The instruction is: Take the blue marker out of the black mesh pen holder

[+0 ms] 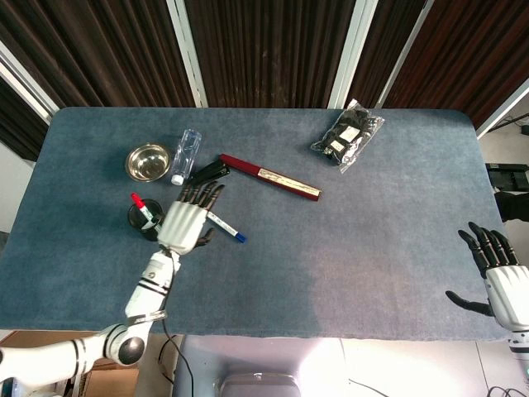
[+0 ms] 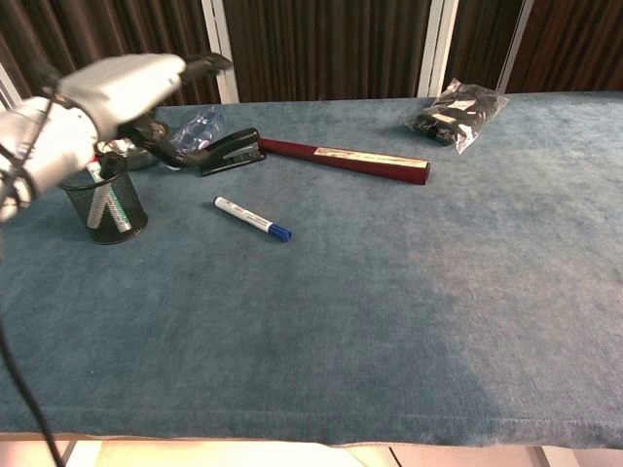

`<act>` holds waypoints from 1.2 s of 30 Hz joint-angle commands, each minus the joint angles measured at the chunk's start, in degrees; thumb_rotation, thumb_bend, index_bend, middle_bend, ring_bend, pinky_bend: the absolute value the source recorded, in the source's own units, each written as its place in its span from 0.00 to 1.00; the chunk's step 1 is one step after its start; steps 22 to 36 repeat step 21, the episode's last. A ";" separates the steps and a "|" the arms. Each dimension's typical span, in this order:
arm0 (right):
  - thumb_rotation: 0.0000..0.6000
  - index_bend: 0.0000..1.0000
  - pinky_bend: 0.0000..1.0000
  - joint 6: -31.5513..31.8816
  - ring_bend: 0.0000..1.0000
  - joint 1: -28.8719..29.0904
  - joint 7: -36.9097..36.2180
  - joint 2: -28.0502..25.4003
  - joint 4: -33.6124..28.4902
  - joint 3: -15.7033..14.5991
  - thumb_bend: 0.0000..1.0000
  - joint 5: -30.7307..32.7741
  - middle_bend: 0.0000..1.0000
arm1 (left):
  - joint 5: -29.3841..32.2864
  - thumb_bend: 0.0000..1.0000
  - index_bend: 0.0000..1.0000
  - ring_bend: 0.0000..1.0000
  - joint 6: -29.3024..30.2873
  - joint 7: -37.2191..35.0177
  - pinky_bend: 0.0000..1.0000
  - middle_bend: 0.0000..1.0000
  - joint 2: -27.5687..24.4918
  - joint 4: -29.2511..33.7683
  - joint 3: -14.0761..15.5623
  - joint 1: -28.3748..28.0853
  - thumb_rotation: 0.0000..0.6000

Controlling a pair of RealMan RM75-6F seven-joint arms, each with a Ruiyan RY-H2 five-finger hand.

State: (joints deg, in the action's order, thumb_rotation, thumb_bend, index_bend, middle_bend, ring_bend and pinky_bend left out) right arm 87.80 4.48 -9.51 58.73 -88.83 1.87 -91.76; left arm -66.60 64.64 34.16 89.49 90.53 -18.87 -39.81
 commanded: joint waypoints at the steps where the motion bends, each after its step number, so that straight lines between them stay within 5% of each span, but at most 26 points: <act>1: 1.00 0.00 0.00 -0.29 0.00 0.06 -0.37 0.04 0.08 0.06 0.03 0.27 0.00 | -1.76 0.30 0.07 0.00 6.26 -0.27 0.01 0.11 -12.11 7.57 4.20 8.08 1.00; 7: 1.00 0.00 0.00 -1.07 0.00 0.59 -1.07 0.37 0.76 0.29 0.03 0.52 0.00 | -6.32 0.30 0.10 0.01 13.76 -5.78 0.01 0.11 -20.55 8.58 9.68 16.80 1.00; 17: 1.00 0.00 0.00 -1.88 0.00 1.15 0.30 1.87 1.50 0.05 0.03 0.07 0.00 | -15.24 0.30 0.12 0.03 24.62 -18.24 0.00 0.12 -24.18 3.29 18.57 29.17 1.00; 36: 1.00 0.00 0.00 -1.93 0.00 1.41 0.93 2.23 1.34 -0.09 0.03 -0.55 0.00 | -16.62 0.30 0.12 0.03 27.43 -19.73 0.00 0.12 -22.61 2.03 19.77 32.00 1.00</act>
